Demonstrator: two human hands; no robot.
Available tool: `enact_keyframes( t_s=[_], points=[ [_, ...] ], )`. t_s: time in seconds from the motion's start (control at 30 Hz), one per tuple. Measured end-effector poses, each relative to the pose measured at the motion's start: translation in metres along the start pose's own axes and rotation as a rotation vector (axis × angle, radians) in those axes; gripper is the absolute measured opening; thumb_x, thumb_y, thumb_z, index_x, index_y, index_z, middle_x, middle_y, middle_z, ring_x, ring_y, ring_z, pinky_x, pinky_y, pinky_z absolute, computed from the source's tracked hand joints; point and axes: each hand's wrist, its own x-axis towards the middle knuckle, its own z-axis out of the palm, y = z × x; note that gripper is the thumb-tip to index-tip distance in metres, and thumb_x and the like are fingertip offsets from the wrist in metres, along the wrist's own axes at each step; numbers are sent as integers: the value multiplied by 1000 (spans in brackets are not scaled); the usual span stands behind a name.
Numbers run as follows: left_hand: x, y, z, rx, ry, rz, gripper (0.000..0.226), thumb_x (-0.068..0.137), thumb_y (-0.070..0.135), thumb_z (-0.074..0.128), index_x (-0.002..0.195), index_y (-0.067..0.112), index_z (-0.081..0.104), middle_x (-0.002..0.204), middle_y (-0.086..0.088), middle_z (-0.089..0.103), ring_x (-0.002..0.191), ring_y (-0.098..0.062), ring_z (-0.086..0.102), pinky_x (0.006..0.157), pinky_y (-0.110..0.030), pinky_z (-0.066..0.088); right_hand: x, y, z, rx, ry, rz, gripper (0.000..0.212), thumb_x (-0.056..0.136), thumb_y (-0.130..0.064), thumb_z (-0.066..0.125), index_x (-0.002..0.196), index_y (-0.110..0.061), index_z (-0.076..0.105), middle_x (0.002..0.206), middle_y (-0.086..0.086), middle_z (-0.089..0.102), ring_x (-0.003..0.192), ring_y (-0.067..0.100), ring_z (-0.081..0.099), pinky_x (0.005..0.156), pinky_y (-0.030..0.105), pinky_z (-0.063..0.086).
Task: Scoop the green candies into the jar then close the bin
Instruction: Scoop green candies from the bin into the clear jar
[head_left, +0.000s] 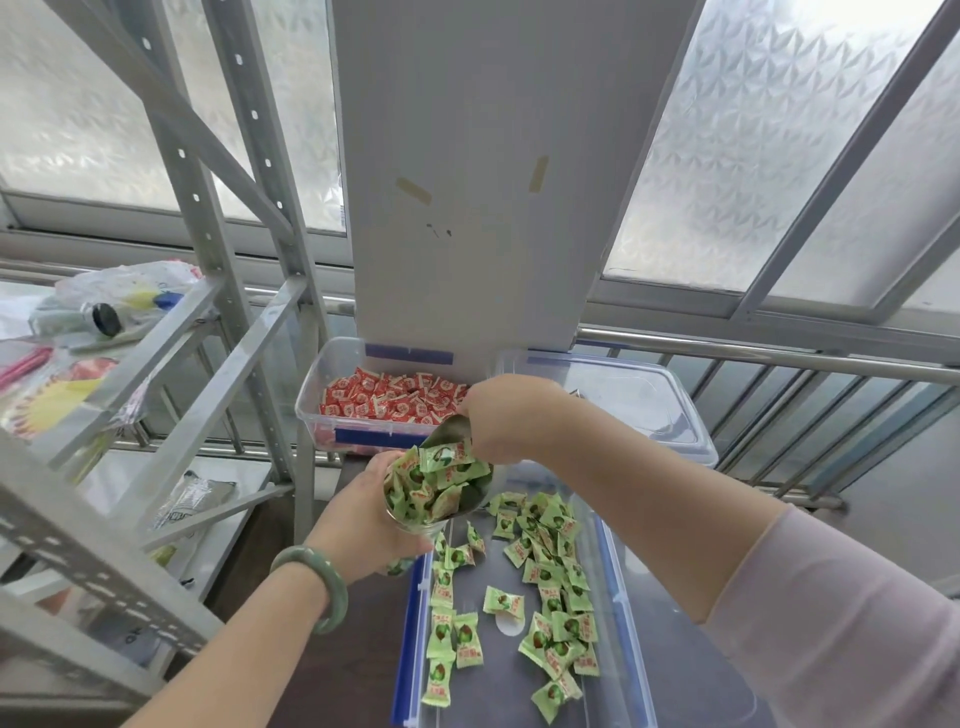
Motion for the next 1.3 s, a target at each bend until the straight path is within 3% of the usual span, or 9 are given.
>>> enact_keyframes(
  t_s=[0.13,0.3,0.43,0.63,0.77,0.9,1.07,1.17,1.3],
  points=[
    [-3,-3,-4,-96,24,-55,89,62,37,82,134,23,32,126,6,49,100,-11,57,89,-26,50,-1,12,-9,6,22,24,15,82,-9,50,92,-12,60,71,0,52,76,23,55,63,31,43],
    [-3,-3,-5,-121,5,-51,83,65,35,81,132,23,34,127,5,51,101,-12,57,88,-26,49,-4,25,-15,19,28,74,25,79,-9,49,95,-12,68,77,2,63,73,21,59,60,28,47],
    [-1,-7,-4,-188,21,-63,84,61,35,84,129,27,35,118,10,55,96,-9,58,84,-23,47,-7,37,-18,56,16,97,32,75,-9,49,98,-14,71,80,5,72,75,21,67,66,31,55],
    [4,-12,-1,-220,34,-38,87,55,38,85,126,32,36,111,15,59,96,-6,60,86,-28,51,-9,33,-16,80,81,66,42,78,-10,52,114,-24,66,92,0,68,87,23,61,73,33,54],
    [8,-10,0,-215,42,-31,82,54,36,86,120,33,38,98,20,60,85,3,59,75,-17,46,-1,22,-3,104,95,65,31,79,-13,51,105,-20,66,93,1,67,87,23,62,68,31,51],
    [11,-8,-1,-179,44,-22,77,56,35,85,118,29,39,96,17,59,82,1,59,72,-19,49,-1,16,5,78,74,57,22,85,-13,49,103,-15,62,93,2,62,90,24,60,74,35,52],
    [9,-12,-2,-231,32,-42,78,56,37,85,118,35,37,98,22,56,85,4,57,71,-16,47,-10,27,1,110,53,80,29,85,-10,50,109,-19,62,96,1,64,90,23,61,78,37,55],
    [8,-18,-4,-268,31,-88,88,55,37,87,124,37,34,102,22,55,92,-3,57,79,-21,47,-21,37,-11,123,77,105,35,84,-11,51,114,-24,63,102,1,67,93,23,61,74,34,53],
    [7,-21,-4,-263,37,-114,92,54,37,88,127,36,32,108,14,55,99,-10,56,85,-25,46,-36,45,-21,137,77,112,39,87,-14,51,123,-24,60,114,2,66,101,24,60,86,38,54]
  ],
)
